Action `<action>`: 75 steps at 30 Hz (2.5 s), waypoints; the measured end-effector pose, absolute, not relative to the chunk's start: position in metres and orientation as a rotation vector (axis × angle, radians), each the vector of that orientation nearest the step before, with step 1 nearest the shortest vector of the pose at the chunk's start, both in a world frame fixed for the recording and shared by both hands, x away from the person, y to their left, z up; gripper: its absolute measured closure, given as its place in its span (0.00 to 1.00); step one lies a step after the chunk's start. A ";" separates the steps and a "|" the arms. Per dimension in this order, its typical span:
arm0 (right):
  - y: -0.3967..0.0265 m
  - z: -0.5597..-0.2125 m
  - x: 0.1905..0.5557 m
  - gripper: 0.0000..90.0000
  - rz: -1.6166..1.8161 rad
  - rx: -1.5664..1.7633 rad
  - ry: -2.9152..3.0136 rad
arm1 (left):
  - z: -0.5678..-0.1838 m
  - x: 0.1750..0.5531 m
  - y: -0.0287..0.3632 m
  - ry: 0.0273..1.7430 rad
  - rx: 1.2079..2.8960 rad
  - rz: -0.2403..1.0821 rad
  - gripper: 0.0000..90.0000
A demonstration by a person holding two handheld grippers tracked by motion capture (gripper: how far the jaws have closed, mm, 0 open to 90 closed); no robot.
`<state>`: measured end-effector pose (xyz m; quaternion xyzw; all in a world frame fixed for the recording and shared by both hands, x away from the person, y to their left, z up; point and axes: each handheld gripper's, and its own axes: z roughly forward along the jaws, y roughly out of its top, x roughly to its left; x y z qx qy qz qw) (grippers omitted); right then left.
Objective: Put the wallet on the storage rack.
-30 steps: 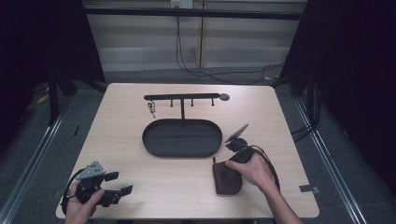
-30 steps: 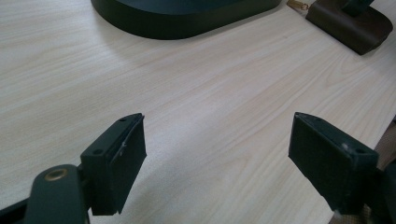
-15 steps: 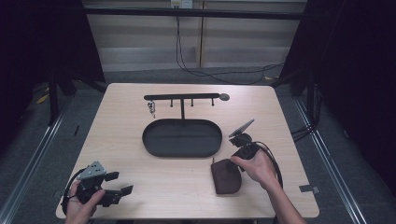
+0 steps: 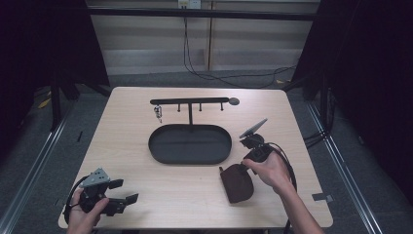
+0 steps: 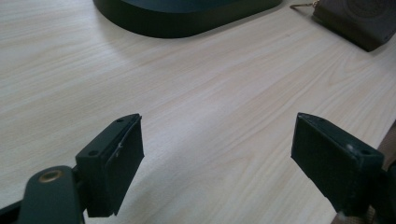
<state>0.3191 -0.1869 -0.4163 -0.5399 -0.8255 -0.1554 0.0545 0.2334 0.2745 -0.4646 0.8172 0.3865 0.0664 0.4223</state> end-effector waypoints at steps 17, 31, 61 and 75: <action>-0.185 -0.395 0.320 0.92 -0.370 -1.657 -2.572 | -0.465 0.233 0.273 0.945 2.063 0.140 0.19; -0.188 -0.370 0.326 0.92 -0.367 -1.671 -2.596 | -0.466 0.234 0.271 0.923 2.070 0.135 0.18; -0.189 -0.335 0.350 0.92 -0.382 -1.748 -2.597 | -0.464 0.234 0.271 0.920 2.063 0.125 0.19; -0.186 -0.324 0.362 0.92 -0.424 -1.776 -2.598 | -0.465 0.234 0.272 0.922 2.063 0.120 0.19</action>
